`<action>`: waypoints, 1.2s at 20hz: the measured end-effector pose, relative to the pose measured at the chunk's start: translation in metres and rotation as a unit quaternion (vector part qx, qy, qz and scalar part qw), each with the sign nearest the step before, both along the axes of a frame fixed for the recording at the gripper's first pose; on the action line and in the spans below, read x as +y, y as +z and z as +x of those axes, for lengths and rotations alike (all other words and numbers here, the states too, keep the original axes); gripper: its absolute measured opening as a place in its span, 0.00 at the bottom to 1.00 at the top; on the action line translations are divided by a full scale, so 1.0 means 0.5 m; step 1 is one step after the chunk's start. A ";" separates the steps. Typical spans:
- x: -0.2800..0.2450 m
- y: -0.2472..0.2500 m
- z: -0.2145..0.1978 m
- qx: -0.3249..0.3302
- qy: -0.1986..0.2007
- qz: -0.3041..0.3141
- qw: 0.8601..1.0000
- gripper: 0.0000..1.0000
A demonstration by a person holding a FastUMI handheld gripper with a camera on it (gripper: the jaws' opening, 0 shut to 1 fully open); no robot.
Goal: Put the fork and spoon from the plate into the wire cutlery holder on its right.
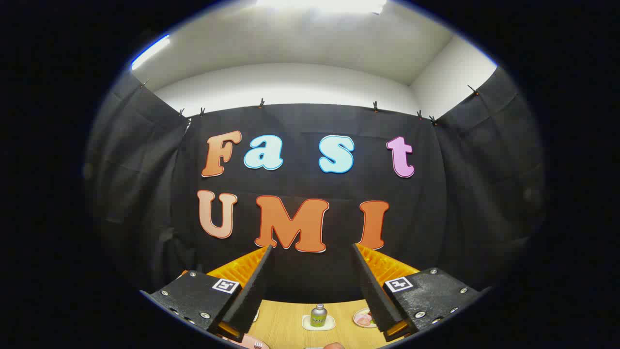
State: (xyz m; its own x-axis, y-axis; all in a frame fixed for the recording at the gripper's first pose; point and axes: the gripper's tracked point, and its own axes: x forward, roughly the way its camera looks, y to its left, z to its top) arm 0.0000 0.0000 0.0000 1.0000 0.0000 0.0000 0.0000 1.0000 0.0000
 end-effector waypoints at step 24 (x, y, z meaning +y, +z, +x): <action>0.030 -0.064 -0.024 0.029 0.110 0.026 0.993 0.94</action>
State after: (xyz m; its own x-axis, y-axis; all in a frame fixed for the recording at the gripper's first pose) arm -0.0121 0.0150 -0.0318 0.9740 0.2205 -0.0514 -0.2175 0.9743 0.0581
